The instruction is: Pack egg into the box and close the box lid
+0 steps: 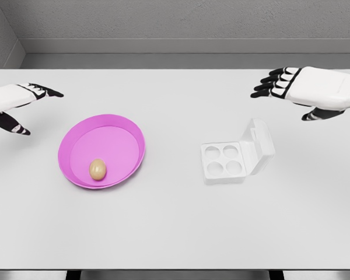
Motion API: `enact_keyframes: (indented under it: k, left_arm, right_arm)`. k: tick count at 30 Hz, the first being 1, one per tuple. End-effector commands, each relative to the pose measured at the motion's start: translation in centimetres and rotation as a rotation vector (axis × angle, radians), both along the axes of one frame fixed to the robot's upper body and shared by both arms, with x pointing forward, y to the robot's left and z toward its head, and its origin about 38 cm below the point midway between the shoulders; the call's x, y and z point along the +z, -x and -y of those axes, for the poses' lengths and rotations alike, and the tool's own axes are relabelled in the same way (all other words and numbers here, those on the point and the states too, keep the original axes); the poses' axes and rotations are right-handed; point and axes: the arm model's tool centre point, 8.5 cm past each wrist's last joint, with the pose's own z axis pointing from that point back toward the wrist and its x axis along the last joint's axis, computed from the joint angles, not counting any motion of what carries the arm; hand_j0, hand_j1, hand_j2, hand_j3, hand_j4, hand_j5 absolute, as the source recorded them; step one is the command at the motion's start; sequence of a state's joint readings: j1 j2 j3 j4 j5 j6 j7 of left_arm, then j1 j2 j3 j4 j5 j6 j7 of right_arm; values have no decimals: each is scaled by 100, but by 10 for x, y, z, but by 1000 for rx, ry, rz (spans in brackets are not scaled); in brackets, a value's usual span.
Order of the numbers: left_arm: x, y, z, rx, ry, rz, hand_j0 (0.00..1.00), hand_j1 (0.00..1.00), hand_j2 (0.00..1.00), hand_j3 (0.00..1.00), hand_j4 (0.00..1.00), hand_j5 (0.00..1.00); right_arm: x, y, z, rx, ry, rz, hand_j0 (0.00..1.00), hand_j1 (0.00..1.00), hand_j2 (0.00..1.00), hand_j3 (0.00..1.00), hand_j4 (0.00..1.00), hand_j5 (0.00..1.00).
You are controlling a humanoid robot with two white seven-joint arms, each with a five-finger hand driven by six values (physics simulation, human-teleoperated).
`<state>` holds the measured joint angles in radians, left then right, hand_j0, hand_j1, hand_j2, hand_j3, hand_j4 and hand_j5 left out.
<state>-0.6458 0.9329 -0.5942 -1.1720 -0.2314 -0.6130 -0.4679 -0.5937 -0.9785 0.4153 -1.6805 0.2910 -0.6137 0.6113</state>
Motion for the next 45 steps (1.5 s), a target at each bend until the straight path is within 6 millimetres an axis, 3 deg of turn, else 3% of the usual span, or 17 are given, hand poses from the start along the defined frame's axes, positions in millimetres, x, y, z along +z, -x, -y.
enact_keyframes:
  k: [1, 5, 6, 8, 10, 13, 16, 17, 20, 22, 25, 31, 39, 42, 45]
  left_arm:
    - [0, 0, 1, -1, 2, -4, 100, 100, 100, 100, 100, 100]
    - [0, 0, 6, -18, -5, -4, 100, 100, 100, 100, 100, 100]
    - [10, 2, 21, -77, -35, -2, 100, 100, 100, 100, 100, 100]
    - [3, 13, 67, -238, -90, -44, 100, 100, 100, 100, 100, 100]
    - [-1, 19, 80, -284, -95, -51, 100, 100, 100, 100, 100, 100]
    - [-1, 19, 81, -287, -99, -54, 100, 100, 100, 100, 100, 100]
    - [-6, 23, 89, -313, -103, -66, 100, 100, 100, 100, 100, 100]
    - [-7, 26, 94, -331, -104, -68, 100, 100, 100, 100, 100, 100]
    - [-10, 30, 112, -389, -110, -74, 100, 100, 100, 100, 100, 100]
    - [-21, 33, 120, -412, -116, -103, 99, 99, 99, 99, 99, 99]
    - [-34, 36, 131, -443, -127, -143, 93, 93, 93, 93, 93, 93]
    - [-37, 39, 132, -456, -145, -164, 93, 93, 93, 93, 93, 93]
    - [-35, 44, 139, -487, -148, -160, 93, 93, 93, 93, 93, 93]
    - [-35, 44, 138, -484, -150, -160, 93, 93, 93, 93, 93, 93]
    - [-36, 44, 138, -485, -151, -161, 88, 88, 88, 88, 88, 88]
  right_arm:
    - [1, 0, 0, -2, -4, 0, 100, 100, 100, 100, 100, 100]
    - [10, 0, 7, -20, -11, 20, 100, 100, 100, 100, 100, 100]
    - [11, -2, 12, -34, -16, 23, 100, 100, 100, 100, 100, 100]
    - [3, -10, 29, -92, -21, -6, 100, 100, 100, 100, 100, 100]
    - [-7, -19, 52, -170, -26, -42, 100, 100, 100, 100, 100, 100]
    - [-19, -16, 77, -236, 36, -75, 100, 100, 100, 100, 100, 100]
    - [-51, -6, 83, -250, 84, -141, 100, 100, 100, 100, 100, 100]
    - [-56, -5, 85, -254, 94, -150, 100, 100, 100, 100, 100, 100]
    - [-60, -6, 117, -343, 107, -181, 100, 100, 100, 100, 100, 100]
    - [-66, -6, 125, -368, 110, -199, 100, 100, 100, 100, 100, 100]
    - [-89, -1, 121, -356, 159, -243, 100, 100, 100, 100, 100, 100]
    - [-99, -7, 108, -336, 158, -239, 100, 100, 100, 100, 100, 100]
    - [-95, -17, 104, -339, 165, -215, 100, 100, 100, 100, 100, 100]
    - [-100, -20, 92, -312, 168, -222, 100, 100, 100, 100, 100, 100]
    - [-108, -18, 87, -291, 192, -240, 100, 100, 100, 100, 100, 100]
